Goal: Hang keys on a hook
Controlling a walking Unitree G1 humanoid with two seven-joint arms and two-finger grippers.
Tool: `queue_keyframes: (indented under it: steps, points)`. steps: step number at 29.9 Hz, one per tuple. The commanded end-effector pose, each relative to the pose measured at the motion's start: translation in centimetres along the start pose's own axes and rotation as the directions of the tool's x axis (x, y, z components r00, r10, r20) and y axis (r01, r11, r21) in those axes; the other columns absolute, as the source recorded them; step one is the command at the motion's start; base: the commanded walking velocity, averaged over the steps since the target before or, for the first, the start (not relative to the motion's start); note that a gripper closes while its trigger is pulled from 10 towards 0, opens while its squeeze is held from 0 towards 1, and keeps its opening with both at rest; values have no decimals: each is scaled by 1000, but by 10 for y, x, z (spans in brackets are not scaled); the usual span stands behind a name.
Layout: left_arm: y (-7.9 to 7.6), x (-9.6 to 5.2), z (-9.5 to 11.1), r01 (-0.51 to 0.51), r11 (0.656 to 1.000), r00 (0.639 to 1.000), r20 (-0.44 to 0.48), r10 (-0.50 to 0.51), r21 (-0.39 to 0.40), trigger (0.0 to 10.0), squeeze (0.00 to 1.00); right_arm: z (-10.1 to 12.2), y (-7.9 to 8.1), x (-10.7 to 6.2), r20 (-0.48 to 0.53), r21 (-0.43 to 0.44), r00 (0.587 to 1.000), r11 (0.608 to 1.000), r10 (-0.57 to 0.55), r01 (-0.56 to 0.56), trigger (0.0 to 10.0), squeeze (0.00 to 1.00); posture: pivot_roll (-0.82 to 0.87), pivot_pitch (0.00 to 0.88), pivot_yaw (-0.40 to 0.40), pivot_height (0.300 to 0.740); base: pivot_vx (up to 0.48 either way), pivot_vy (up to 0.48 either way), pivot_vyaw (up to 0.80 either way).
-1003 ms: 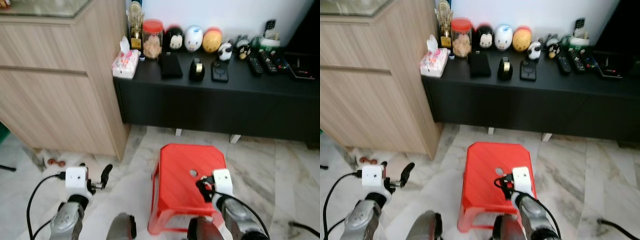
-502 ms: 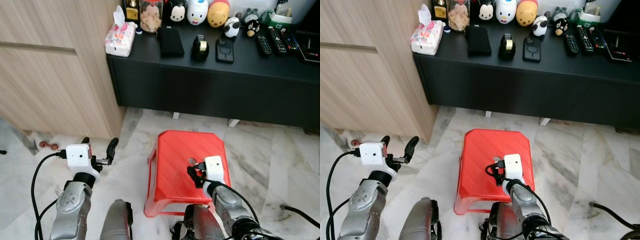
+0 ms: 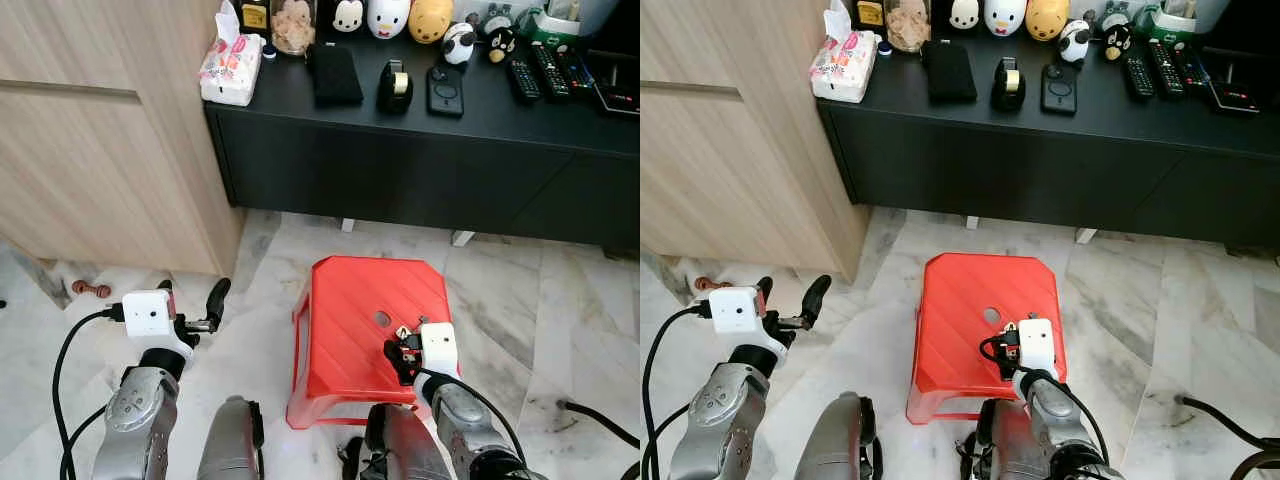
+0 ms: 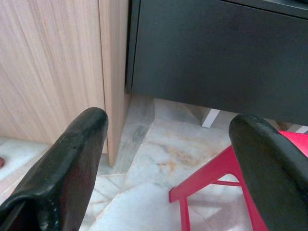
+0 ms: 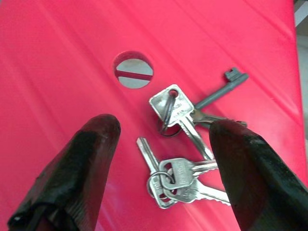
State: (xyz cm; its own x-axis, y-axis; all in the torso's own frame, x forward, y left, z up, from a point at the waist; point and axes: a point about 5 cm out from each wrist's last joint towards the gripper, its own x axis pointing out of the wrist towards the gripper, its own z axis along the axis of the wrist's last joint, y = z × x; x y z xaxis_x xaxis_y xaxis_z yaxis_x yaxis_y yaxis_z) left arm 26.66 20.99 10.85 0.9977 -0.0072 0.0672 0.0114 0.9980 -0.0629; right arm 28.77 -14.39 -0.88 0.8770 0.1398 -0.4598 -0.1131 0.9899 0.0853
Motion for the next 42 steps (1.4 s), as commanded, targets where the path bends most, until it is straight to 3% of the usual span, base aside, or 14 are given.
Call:
queue_keyframes:
  steps: [1, 2, 10, 12, 13, 34, 35, 36, 39, 40, 41, 42]
  points:
    - [0, -5, -4, 5, 1000, 999, -34, -4, 20, 10000, 0, -8, -4, -3, -21, 25, 1000, 999, -23, 23, 1882, 0, 203, 298, -98, 642, 0, 0, 0]
    - [0, -6, -4, 5, 1000, 999, -38, -4, 20, 10000, 0, -7, -5, -3, -17, 23, 999, 999, -27, 27, 0, 0, 203, 300, -97, 642, 0, 0, 0]
    - [0, -8, -4, 5, 1000, 999, -47, -4, 18, 10000, 0, -5, -7, -2, -13, 21, 999, 999, -30, 30, 0, 0, 201, 311, -100, 642, 0, 0, 0]
    - [0, -9, -4, 3, 1000, 999, -49, -3, 18, 10000, 0, -5, -7, -2, -12, 20, 999, 999, -31, 31, 549, 0, 203, 312, -101, 642, 0, 0, 0]
    - [0, -10, -3, 2, 1000, 999, -47, -1, 19, 10000, 0, -4, -7, -2, -14, 15, 999, 999, -34, 34, 10000, 0, 209, 320, -99, 642, 0, 0, 0]
    - [-3, -14, 5, 12, 1000, 999, -40, -11, 21, 10000, 0, 9, -5, 3, 14, 23, 999, 999, -37, 37, 10000, 0, 208, 349, -94, 642, 0, 0, 0]
    - [-3, -14, 5, 11, 1000, 999, -40, -11, 20, 10000, 0, 9, -5, 3, 13, 21, 999, 999, -39, 38, 3843, 0, 208, 349, -94, 642, 0, 0, 0]
    - [-3, -14, 5, 13, 1000, 999, -41, -12, 19, 10000, 0, 9, -5, 3, 11, 20, 999, 999, -41, 41, 784, 0, 208, 350, -95, 642, 0, 0, 0]
    - [-4, -15, 5, 14, 1000, 999, -44, -13, 18, 10000, 0, 9, -5, 3, 11, 22, 999, 999, -39, 39, 0, 0, 205, 354, -99, 642, 0, 0, 0]
    - [-4, -15, 5, 14, 1000, 999, -45, -13, 17, 10000, 0, 9, -4, 3, 10, 21, 999, 999, -38, 38, 2745, 0, 206, 354, -99, 642, 0, 0, 0]
    - [-5, -16, 5, 14, 1000, 999, -46, -13, 16, 10000, 0, 9, -3, 4, 6, 18, 999, 999, -35, 35, 7373, 0, 207, 355, -99, 642, 0, 0, 0]
    - [-5, -16, 4, 13, 1000, 999, -47, -13, 15, 10000, 0, 8, -3, 4, 4, 15, 999, 999, -34, 34, 7373, 0, 207, 355, -99, 642, 0, 0, 0]
